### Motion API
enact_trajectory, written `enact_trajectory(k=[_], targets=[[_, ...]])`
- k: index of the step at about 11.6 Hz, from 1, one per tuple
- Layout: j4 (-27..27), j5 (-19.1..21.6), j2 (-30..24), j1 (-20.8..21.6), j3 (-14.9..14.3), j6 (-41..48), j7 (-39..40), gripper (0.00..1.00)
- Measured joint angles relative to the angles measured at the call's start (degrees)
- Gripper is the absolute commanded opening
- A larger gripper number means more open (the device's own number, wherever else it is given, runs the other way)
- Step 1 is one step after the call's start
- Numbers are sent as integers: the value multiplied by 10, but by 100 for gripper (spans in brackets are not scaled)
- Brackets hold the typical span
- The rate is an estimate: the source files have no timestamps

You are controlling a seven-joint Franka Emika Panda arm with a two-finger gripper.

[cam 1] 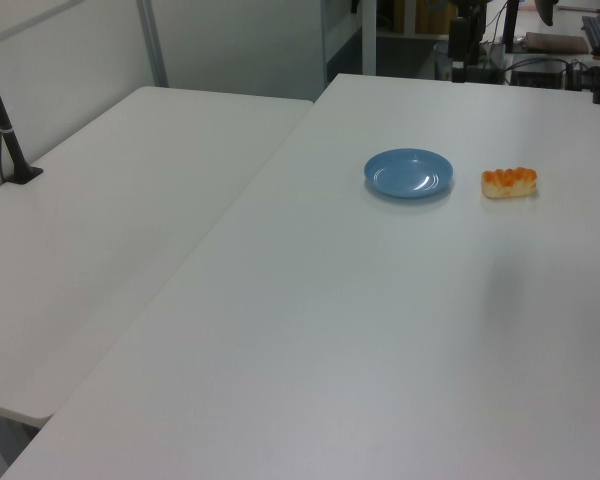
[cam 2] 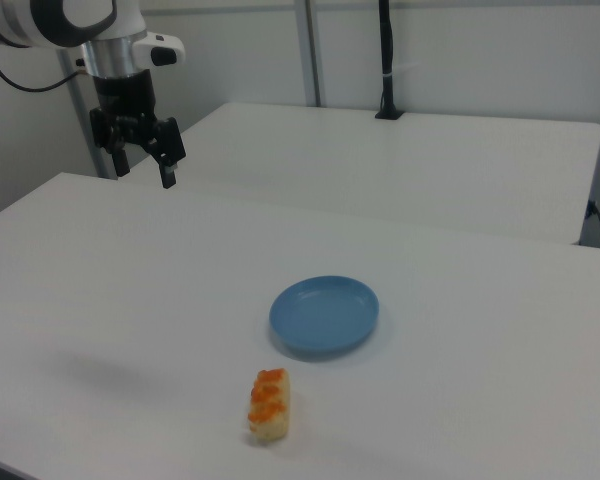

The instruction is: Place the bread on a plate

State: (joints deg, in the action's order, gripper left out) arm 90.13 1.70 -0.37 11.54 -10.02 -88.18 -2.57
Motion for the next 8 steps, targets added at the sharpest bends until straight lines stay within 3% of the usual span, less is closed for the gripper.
enact_trajectory(k=[8], targets=[[2, -12, 0, -17, -6, -16, 1, 100]])
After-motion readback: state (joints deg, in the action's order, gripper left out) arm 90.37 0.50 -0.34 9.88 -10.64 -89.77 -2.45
